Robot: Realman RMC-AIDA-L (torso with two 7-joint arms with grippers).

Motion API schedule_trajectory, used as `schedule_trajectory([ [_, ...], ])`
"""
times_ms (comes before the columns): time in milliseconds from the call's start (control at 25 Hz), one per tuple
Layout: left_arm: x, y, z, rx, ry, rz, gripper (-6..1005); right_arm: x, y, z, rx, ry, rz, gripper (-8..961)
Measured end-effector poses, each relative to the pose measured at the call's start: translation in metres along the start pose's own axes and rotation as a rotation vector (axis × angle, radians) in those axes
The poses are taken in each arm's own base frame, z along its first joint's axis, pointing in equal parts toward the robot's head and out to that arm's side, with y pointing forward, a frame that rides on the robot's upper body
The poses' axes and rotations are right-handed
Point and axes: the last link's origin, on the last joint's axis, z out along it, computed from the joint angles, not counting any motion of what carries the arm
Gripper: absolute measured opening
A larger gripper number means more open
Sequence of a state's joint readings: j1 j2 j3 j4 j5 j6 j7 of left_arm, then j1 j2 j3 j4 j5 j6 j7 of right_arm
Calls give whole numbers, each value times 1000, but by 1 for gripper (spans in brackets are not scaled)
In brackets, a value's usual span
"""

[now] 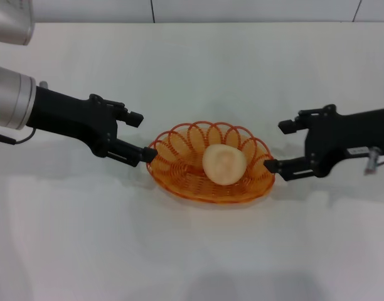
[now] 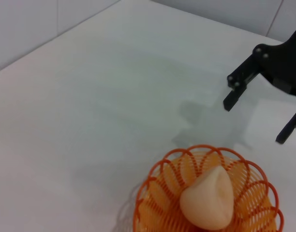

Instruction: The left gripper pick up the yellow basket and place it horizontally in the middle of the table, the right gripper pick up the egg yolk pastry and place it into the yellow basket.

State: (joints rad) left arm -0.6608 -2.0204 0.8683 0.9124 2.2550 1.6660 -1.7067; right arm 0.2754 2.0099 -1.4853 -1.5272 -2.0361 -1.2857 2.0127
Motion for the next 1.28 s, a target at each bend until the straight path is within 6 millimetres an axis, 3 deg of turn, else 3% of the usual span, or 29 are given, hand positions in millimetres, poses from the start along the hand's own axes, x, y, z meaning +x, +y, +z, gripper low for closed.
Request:
schedule_trajectory([
  [480,-10,15,0,-65,61,72,875,26,5,-36,-65,-134,-22,769],
  [1280,-16,23,0,-110,48,97,875,26,9,-37,-102,-126,-40,764],
])
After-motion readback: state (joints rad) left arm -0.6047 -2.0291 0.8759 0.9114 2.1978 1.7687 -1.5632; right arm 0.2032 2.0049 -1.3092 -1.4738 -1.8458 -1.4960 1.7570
